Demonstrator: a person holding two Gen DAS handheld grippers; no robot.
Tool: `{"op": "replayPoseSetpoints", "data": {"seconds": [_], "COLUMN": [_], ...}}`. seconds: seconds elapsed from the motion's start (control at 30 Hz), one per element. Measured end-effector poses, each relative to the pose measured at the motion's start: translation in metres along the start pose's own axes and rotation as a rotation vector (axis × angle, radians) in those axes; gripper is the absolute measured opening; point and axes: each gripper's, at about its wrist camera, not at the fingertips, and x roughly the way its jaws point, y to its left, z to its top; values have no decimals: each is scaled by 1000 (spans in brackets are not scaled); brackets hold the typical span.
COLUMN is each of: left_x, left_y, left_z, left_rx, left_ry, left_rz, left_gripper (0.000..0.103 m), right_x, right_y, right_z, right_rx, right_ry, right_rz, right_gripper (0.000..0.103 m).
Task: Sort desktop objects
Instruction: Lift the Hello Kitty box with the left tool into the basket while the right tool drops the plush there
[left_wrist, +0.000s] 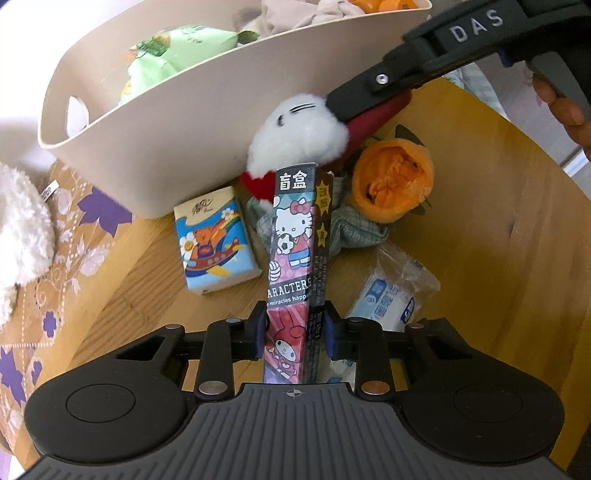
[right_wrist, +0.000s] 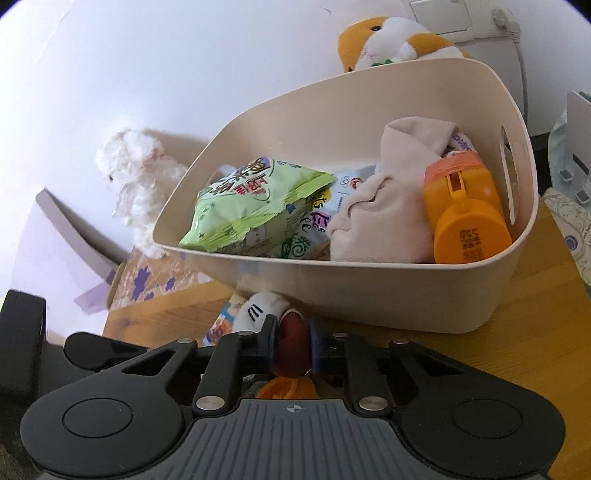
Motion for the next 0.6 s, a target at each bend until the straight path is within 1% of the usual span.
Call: {"op": "replayPoseSetpoints", "data": {"seconds": [0.2, 0.43, 0.6], "left_x": [-13, -32, -51], "left_y": [3, 19, 28], "left_z": [-3, -9, -19], "left_rx": [-29, -100, -153], "left_ry": [-30, -70, -108], "left_rz": [-8, 0, 5], "left_gripper": [29, 29, 29], "right_x": [-14, -36, -58], "right_y": [4, 12, 16], "right_z": [-6, -5, -3], "right_rx": [-20, -59, -80], "right_ry": [-9, -22, -40], "right_rz": [25, 52, 65], "right_gripper": [16, 15, 16]}}
